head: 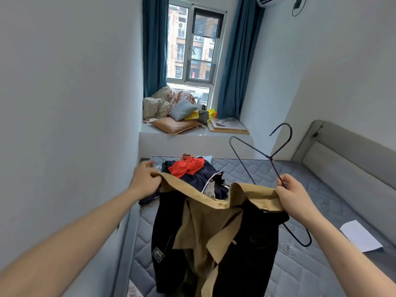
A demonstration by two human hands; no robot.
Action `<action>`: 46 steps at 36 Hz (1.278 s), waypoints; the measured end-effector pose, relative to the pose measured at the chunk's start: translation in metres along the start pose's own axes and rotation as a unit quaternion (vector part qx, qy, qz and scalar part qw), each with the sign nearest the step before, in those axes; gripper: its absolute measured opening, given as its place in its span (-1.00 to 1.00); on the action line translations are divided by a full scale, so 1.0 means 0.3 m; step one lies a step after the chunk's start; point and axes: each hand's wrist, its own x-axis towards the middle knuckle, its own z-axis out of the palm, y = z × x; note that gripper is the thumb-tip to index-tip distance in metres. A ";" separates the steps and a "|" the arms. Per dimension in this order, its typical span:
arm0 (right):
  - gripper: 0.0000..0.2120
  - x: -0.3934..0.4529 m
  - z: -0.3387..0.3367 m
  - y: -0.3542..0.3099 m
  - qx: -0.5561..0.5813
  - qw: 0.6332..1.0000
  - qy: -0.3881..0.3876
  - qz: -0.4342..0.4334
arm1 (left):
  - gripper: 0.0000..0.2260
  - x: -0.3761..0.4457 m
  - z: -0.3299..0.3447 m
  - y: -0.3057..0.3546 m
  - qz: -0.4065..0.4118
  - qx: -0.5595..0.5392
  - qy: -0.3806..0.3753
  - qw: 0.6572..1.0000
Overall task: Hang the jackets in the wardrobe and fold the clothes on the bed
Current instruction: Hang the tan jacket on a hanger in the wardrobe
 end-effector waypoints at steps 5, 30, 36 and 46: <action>-0.77 -0.002 0.013 0.053 -0.069 0.995 -0.026 0.074 | -0.70 0.062 -0.192 0.165 0.120 0.061 0.010 0.991; -0.68 -0.189 -0.007 -0.114 -0.028 0.991 -0.081 -0.101 | -0.60 0.110 -0.342 0.309 0.048 0.127 -0.077 0.988; -0.60 -0.174 0.075 -0.124 0.139 0.983 -0.116 0.007 | -0.84 0.071 -0.340 0.381 -0.075 -0.119 -0.104 0.985; -0.22 -0.194 0.242 -0.298 0.136 0.985 -0.109 0.002 | -0.73 -0.097 -0.213 0.636 -0.083 -0.442 -0.200 0.870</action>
